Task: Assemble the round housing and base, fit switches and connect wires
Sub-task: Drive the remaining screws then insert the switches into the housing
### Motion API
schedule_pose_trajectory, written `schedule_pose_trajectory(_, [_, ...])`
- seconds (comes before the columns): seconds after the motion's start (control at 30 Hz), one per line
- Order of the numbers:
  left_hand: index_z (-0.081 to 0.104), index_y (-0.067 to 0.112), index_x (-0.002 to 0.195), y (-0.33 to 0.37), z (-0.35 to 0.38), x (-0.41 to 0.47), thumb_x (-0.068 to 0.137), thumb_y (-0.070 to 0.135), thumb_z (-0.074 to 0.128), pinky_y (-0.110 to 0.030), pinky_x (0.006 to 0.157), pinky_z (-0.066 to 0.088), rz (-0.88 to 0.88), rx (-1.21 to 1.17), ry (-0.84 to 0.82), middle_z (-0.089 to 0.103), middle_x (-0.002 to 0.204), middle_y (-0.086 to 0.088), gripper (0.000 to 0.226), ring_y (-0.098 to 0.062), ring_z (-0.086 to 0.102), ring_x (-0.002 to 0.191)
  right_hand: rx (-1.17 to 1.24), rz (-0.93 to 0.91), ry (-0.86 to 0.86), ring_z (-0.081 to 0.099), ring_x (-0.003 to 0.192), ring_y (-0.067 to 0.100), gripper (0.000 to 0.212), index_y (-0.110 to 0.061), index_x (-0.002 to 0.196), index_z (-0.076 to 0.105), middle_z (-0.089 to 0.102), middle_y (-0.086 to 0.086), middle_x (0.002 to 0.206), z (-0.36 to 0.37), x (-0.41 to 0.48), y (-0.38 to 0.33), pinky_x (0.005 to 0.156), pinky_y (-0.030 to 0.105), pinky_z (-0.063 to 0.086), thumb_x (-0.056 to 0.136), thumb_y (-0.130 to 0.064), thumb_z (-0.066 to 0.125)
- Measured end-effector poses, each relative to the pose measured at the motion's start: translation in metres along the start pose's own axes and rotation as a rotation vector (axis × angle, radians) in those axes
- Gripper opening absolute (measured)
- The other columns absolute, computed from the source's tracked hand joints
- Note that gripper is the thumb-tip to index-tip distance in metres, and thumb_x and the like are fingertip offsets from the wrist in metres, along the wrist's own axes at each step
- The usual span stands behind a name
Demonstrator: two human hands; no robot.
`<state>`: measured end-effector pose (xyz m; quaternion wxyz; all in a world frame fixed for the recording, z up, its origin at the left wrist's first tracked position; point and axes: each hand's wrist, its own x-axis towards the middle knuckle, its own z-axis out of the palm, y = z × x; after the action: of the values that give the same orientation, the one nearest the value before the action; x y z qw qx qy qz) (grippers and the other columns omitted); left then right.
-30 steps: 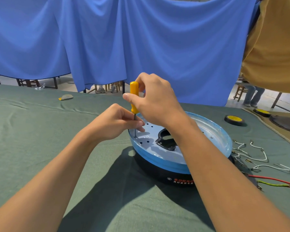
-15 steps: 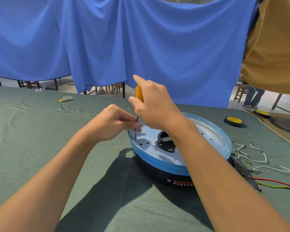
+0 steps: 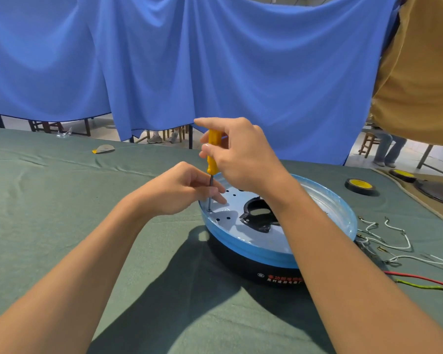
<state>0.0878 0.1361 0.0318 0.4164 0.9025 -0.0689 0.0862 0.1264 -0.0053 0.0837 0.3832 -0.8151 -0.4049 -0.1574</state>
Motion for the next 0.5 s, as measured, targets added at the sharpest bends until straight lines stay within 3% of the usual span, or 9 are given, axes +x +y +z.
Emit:
schedule_pose_trajectory(0.13, [0.082,0.015,0.085,-0.0005,0.0034,-0.0014,0.083,0.019,0.077,-0.054,0.09,0.051,0.032,-0.035,0.192,0.076,0.086,-0.012,0.006,-0.035,0.066,0.083,-0.12,0.032,0.141,0.052,0.102,0.028,0.032,-0.024,0.121,0.064,0.059,0.0,0.086,0.0037,-0.0037,0.0026,0.088,0.038,0.045,0.089,-0.031,0.066])
schedule_pose_trajectory(0.2, [0.082,0.015,0.082,-0.001,0.0023,-0.0011,0.084,0.02,0.076,-0.05,0.078,0.048,0.054,-0.014,0.179,0.071,0.087,-0.027,0.008,-0.024,0.052,0.073,-0.141,0.006,0.105,0.054,0.096,0.032,0.036,-0.017,0.126,0.059,0.062,0.004,0.084,0.0022,-0.0032,0.0013,0.085,0.043,0.047,0.093,-0.031,0.06])
schedule_pose_trajectory(0.27, [0.081,0.015,0.085,-0.0006,-0.0008,-0.0014,0.089,0.018,0.071,-0.041,0.082,0.044,0.055,0.012,0.107,0.069,0.093,-0.031,0.012,-0.022,0.051,0.078,-0.098,-0.007,-0.003,0.056,0.094,0.034,0.04,-0.011,0.134,0.05,0.065,0.011,0.09,0.0007,-0.0024,-0.0002,0.085,0.048,0.048,0.096,-0.022,0.053])
schedule_pose_trajectory(0.33, [0.081,0.013,0.09,0.0011,-0.0042,-0.003,0.092,0.014,0.067,-0.04,0.095,0.048,0.034,0.007,0.071,0.076,0.093,-0.014,0.014,-0.029,0.066,0.086,-0.026,0.0,-0.057,0.059,0.101,0.031,0.046,-0.012,0.142,0.044,0.067,0.012,0.103,-0.0005,-0.0025,-0.003,0.09,0.047,0.048,0.096,-0.012,0.048])
schedule_pose_trajectory(0.4, [0.08,0.012,0.093,0.0039,-0.0054,-0.0047,0.093,0.011,0.065,-0.039,0.104,0.047,0.016,-0.003,0.049,0.078,0.095,-0.001,0.015,-0.018,0.07,0.1,-0.014,-0.014,-0.026,0.06,0.105,0.031,0.047,-0.015,0.141,0.047,0.068,0.011,0.106,0.0013,-0.0028,-0.0038,0.093,0.045,0.049,0.095,-0.01,0.052])
schedule_pose_trajectory(0.5, [0.081,0.015,0.088,0.0055,-0.0018,-0.0045,0.087,0.017,0.072,-0.05,0.096,0.047,0.022,-0.006,0.094,0.077,0.091,-0.011,0.009,-0.02,0.064,0.084,-0.102,-0.027,0.079,0.058,0.101,0.03,0.041,-0.022,0.132,0.058,0.068,0.007,0.1,0.0066,-0.0047,-0.0038,0.091,0.04,0.048,0.092,-0.023,0.062])
